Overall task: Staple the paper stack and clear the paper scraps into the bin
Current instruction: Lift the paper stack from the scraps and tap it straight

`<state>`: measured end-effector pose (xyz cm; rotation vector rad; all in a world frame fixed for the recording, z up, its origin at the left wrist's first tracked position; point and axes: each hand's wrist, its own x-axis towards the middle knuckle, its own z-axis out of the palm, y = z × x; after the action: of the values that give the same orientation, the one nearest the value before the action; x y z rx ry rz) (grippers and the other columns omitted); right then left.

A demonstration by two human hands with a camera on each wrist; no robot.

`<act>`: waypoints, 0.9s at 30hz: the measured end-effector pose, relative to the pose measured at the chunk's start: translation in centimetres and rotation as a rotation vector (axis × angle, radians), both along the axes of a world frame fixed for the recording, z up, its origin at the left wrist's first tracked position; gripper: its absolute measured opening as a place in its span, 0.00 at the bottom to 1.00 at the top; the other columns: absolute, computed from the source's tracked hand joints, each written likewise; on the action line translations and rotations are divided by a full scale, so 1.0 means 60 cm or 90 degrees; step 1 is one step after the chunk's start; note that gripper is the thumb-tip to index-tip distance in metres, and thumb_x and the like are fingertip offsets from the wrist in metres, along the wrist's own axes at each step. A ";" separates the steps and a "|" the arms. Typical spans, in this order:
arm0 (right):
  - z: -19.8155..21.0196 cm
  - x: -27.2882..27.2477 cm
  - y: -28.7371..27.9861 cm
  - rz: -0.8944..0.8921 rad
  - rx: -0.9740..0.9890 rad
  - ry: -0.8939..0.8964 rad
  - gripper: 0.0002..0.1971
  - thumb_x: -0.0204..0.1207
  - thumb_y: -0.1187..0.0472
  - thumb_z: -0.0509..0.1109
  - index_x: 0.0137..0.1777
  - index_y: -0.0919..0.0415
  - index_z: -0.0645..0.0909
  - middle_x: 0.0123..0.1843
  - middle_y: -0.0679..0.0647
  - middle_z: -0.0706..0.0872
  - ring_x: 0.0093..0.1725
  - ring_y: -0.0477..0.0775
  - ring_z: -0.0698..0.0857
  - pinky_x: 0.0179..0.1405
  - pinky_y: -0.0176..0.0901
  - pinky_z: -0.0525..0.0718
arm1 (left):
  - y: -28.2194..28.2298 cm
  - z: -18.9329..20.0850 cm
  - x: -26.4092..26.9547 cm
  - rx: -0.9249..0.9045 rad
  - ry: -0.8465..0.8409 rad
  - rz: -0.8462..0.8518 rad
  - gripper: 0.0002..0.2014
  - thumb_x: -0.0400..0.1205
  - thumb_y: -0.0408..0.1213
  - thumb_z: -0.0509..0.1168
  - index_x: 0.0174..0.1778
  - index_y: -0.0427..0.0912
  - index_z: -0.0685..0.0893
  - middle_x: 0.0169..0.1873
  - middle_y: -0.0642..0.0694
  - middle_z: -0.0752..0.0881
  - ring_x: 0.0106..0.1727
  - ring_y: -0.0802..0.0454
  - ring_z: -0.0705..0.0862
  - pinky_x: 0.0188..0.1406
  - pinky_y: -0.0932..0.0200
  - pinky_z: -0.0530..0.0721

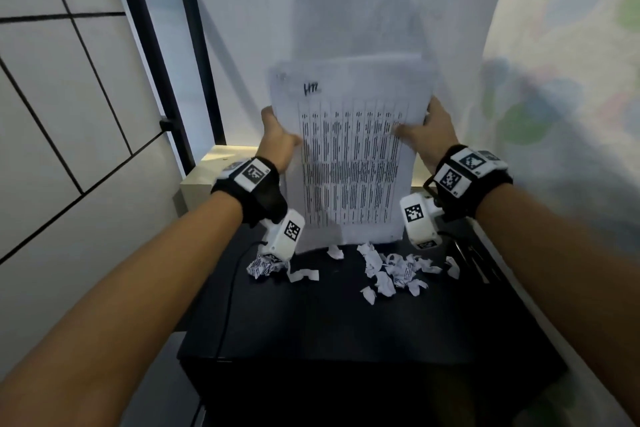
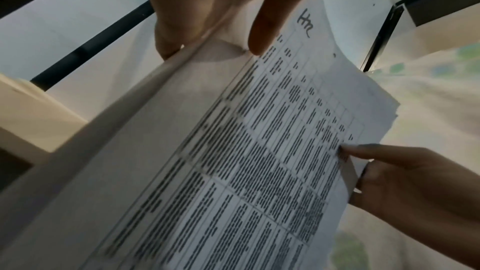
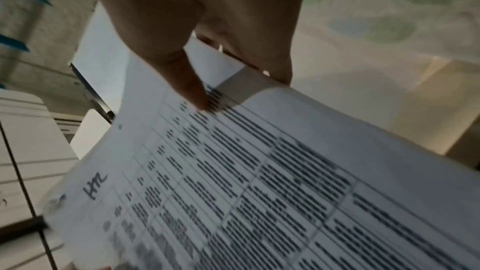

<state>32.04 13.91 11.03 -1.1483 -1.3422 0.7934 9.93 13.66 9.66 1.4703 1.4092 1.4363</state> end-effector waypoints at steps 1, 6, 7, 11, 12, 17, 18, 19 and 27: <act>-0.007 0.000 -0.003 0.004 -0.018 -0.004 0.29 0.67 0.76 0.72 0.69 0.64 0.71 0.64 0.63 0.83 0.62 0.64 0.84 0.62 0.61 0.84 | -0.001 -0.010 0.000 -0.017 0.009 -0.003 0.27 0.80 0.18 0.54 0.74 0.33 0.56 0.54 0.39 0.73 0.55 0.45 0.76 0.60 0.49 0.78; -0.027 -0.006 -0.006 -0.040 -0.062 -0.018 0.23 0.69 0.76 0.71 0.65 0.67 0.75 0.62 0.65 0.85 0.61 0.64 0.85 0.66 0.63 0.81 | -0.006 -0.030 0.014 -0.043 0.038 0.005 0.25 0.80 0.19 0.56 0.73 0.31 0.57 0.49 0.41 0.74 0.48 0.48 0.77 0.49 0.54 0.78; -0.027 -0.005 -0.003 -0.048 -0.058 0.000 0.20 0.69 0.76 0.71 0.62 0.67 0.77 0.59 0.63 0.86 0.60 0.64 0.85 0.66 0.63 0.81 | -0.006 -0.026 0.017 -0.035 0.034 0.009 0.24 0.80 0.19 0.56 0.72 0.30 0.58 0.49 0.41 0.74 0.50 0.48 0.76 0.51 0.54 0.78; -0.021 -0.001 -0.003 -0.068 -0.021 0.067 0.22 0.60 0.71 0.70 0.57 0.67 0.77 0.52 0.61 0.86 0.52 0.62 0.85 0.61 0.65 0.84 | -0.007 -0.016 0.021 -0.002 -0.037 0.000 0.27 0.79 0.15 0.54 0.72 0.33 0.58 0.56 0.40 0.74 0.57 0.46 0.76 0.67 0.47 0.77; -0.025 0.000 0.002 -0.072 -0.018 0.068 0.27 0.58 0.68 0.70 0.60 0.68 0.75 0.53 0.62 0.83 0.52 0.61 0.83 0.60 0.66 0.83 | -0.008 -0.019 0.021 -0.004 -0.049 -0.002 0.28 0.79 0.14 0.53 0.73 0.35 0.57 0.56 0.41 0.75 0.56 0.46 0.77 0.65 0.48 0.78; -0.023 -0.004 0.004 -0.072 -0.049 0.072 0.22 0.66 0.71 0.69 0.57 0.60 0.66 0.46 0.56 0.79 0.47 0.58 0.80 0.49 0.49 0.84 | -0.005 -0.030 0.021 -0.014 -0.006 0.031 0.23 0.79 0.19 0.56 0.71 0.30 0.62 0.42 0.44 0.74 0.42 0.49 0.76 0.43 0.58 0.77; -0.021 -0.004 0.006 -0.082 -0.037 0.075 0.16 0.68 0.74 0.67 0.52 0.61 0.67 0.39 0.51 0.77 0.40 0.54 0.78 0.41 0.42 0.81 | -0.001 -0.028 0.020 -0.011 -0.015 0.041 0.21 0.79 0.19 0.56 0.69 0.30 0.64 0.44 0.42 0.75 0.45 0.48 0.76 0.45 0.58 0.76; -0.020 -0.005 0.010 -0.100 -0.030 0.077 0.13 0.69 0.75 0.66 0.46 0.61 0.69 0.36 0.50 0.74 0.37 0.53 0.76 0.37 0.40 0.78 | 0.002 -0.026 0.019 -0.010 -0.032 0.052 0.18 0.79 0.20 0.55 0.65 0.33 0.66 0.46 0.42 0.75 0.49 0.47 0.76 0.48 0.58 0.75; -0.035 -0.010 0.019 -0.115 -0.119 0.016 0.19 0.69 0.67 0.70 0.60 0.70 0.73 0.47 0.53 0.73 0.51 0.53 0.73 0.47 0.43 0.80 | 0.009 -0.041 0.025 -0.094 0.040 0.017 0.17 0.82 0.23 0.56 0.66 0.33 0.65 0.42 0.45 0.76 0.52 0.47 0.74 0.35 0.63 0.72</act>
<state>31.47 15.05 8.95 -1.3811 -1.1429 0.8108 11.45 14.18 7.22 1.4184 1.5444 1.2831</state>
